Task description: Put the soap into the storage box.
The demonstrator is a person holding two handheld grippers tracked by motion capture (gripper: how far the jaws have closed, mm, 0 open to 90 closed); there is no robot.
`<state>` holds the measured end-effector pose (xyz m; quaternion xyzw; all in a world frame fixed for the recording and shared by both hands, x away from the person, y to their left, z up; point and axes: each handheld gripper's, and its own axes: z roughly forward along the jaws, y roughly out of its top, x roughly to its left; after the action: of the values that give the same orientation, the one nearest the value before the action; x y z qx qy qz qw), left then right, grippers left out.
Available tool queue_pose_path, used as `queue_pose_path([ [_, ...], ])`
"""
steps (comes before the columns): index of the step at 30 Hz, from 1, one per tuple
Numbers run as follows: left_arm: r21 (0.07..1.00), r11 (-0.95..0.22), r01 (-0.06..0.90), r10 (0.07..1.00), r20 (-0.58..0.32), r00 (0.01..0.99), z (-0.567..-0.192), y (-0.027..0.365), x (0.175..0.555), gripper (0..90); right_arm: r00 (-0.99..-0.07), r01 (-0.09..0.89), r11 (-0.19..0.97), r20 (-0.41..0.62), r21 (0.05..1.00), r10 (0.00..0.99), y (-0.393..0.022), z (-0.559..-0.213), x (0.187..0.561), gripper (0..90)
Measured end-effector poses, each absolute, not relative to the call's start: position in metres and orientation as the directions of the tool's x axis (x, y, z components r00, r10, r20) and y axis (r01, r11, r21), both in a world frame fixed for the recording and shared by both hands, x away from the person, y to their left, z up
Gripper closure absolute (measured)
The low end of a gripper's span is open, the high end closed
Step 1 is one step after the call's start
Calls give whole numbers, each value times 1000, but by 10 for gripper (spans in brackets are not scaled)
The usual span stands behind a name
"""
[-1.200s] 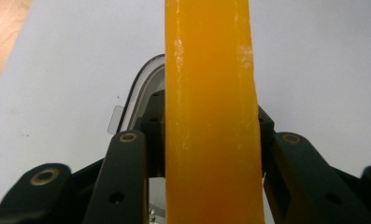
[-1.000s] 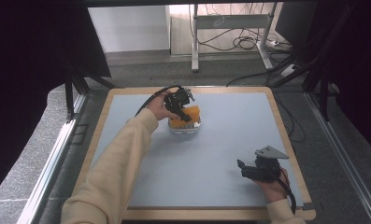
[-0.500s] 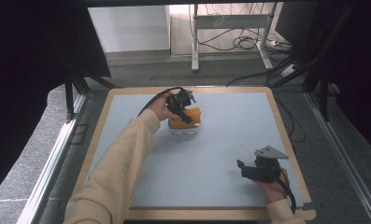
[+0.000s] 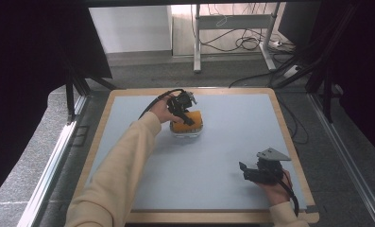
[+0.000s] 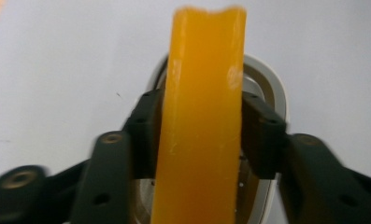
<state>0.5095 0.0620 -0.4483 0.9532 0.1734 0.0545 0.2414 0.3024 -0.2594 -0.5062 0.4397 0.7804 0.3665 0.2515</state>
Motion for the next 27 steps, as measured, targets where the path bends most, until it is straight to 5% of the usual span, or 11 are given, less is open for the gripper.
queue_pose_path([
  [1,484,-820,305,363,28,931,-446,62,509,410,-485,502,342,-69,794,872,-259,-506,303,166],
  [9,489,-813,315,426,131,895,-436,66,505,243,-487,497,346,-75,796,870,-259,-506,302,166],
  [27,605,-716,349,497,91,863,-415,97,473,248,-484,497,345,-76,796,872,-258,-506,302,166],
])
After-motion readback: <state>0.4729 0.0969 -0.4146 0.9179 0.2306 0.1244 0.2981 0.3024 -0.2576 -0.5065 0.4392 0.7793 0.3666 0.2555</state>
